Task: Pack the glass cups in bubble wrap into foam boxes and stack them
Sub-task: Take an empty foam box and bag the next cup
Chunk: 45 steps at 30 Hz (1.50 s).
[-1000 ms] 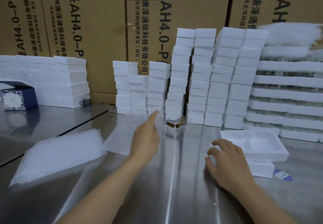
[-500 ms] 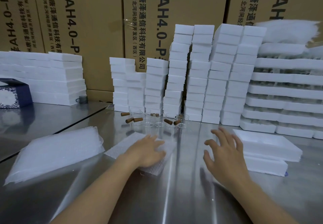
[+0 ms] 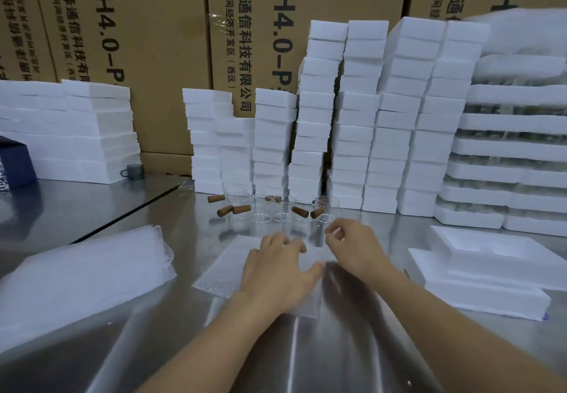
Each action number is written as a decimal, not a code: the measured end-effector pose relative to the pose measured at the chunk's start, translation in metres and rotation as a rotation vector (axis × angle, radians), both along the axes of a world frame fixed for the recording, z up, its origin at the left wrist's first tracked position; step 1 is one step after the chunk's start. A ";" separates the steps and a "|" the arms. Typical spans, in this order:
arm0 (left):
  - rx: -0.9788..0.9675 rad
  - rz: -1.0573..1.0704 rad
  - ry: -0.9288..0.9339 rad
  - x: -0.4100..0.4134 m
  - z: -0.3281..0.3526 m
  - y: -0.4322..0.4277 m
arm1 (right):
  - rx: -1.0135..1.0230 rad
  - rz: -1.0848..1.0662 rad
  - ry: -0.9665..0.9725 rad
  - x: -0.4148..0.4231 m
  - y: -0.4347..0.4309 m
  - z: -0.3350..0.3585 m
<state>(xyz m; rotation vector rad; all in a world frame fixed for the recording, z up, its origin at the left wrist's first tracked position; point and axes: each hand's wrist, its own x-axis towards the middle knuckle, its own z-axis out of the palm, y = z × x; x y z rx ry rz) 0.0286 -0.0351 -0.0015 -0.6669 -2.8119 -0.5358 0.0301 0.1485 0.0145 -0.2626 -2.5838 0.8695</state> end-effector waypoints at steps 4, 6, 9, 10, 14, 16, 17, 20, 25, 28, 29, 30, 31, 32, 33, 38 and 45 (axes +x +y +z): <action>-0.097 -0.046 0.127 0.003 0.007 0.000 | -0.537 0.001 0.072 -0.044 -0.008 0.005; -0.104 -0.044 0.192 0.000 0.008 0.000 | -0.684 0.014 0.067 -0.061 -0.011 0.001; -0.097 -0.053 0.207 -0.002 0.006 0.003 | -0.783 -0.009 0.062 -0.082 -0.010 -0.006; -0.113 -0.058 0.211 -0.002 0.004 0.005 | -0.812 -0.023 0.070 -0.088 -0.009 -0.007; -0.124 -0.086 0.203 -0.001 0.001 0.010 | -0.957 -0.093 0.090 -0.105 -0.006 -0.008; -0.124 -0.097 0.197 -0.001 0.001 0.011 | -1.032 -0.121 0.095 -0.109 -0.003 -0.008; -0.123 -0.100 0.201 -0.001 0.000 0.011 | -1.067 -0.138 0.097 -0.111 -0.002 -0.007; -0.109 -0.106 0.210 -0.001 -0.001 0.011 | -1.148 -0.153 0.058 -0.110 0.000 -0.001; -0.050 -0.098 0.244 -0.003 -0.001 0.013 | -1.361 -0.221 0.073 -0.097 0.009 0.004; 0.028 -0.087 0.250 -0.004 -0.002 0.012 | -1.381 -0.227 0.097 -0.080 0.017 0.000; 0.057 -0.074 0.241 -0.004 -0.001 0.012 | -1.377 -0.236 0.100 -0.073 0.020 -0.002; 0.081 -0.059 0.232 -0.005 0.000 0.011 | -1.368 -0.248 0.103 -0.066 0.022 -0.004; 0.100 -0.045 0.216 -0.005 0.001 0.010 | -1.355 -0.264 0.103 -0.057 0.025 -0.006; 0.124 -0.038 0.193 -0.005 0.002 0.009 | -1.338 -0.284 0.098 -0.048 0.028 -0.007; 0.154 -0.037 0.156 -0.004 0.004 0.008 | -1.311 -0.302 0.092 -0.039 0.031 -0.008; 0.316 -0.121 0.049 0.002 0.006 -0.002 | -1.230 -0.230 0.001 0.011 0.036 -0.004; 0.402 -0.083 -0.030 0.002 0.010 -0.009 | -1.135 -0.061 0.074 0.076 0.014 -0.005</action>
